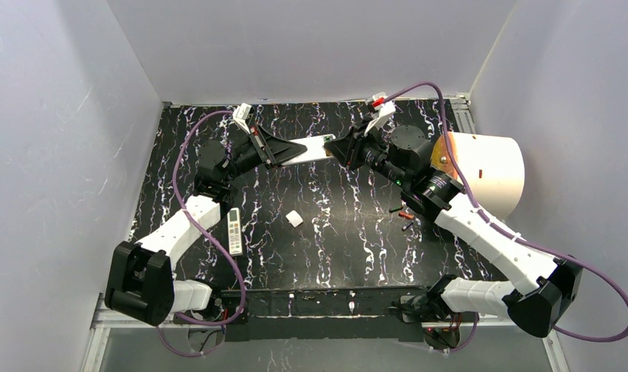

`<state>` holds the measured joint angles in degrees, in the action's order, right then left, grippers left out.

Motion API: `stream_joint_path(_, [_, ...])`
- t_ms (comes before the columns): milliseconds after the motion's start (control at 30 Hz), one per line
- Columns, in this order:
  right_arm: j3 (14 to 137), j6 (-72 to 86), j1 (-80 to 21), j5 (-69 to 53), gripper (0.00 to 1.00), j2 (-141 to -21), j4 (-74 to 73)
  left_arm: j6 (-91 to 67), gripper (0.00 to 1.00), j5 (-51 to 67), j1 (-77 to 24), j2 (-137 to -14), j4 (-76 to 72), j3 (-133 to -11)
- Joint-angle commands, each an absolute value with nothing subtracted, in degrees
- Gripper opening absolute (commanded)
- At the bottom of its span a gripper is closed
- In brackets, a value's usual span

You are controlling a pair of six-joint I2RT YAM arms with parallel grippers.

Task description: Load the batteries into the remote control

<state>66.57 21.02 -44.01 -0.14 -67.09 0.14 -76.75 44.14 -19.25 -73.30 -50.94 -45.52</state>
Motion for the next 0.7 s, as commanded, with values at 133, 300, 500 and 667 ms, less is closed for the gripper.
stream_joint_path(133, [66.97, 21.05, -43.86, 2.33, 0.26, -66.92, 0.09, -77.54, 0.00, 45.18, -19.29, -71.62, -55.81, -46.23])
stream_joint_path(300, [67.36, 21.61, -43.91, 1.94, 0.27, -67.29, 0.09, -77.36, 0.00, 45.48, -19.31, -71.80, -55.81, -46.40])
stream_joint_path(500, [68.12, 22.38, -43.87, 2.15, 0.28, -68.00, 0.09, -77.30, 0.00, 45.79, -19.26, -71.59, -55.90, -46.07])
stream_joint_path(667, [68.20, 23.17, -43.87, 3.61, 0.21, -67.62, -1.21, -77.43, 0.00, 45.45, -19.33, -71.32, -55.90, -46.05])
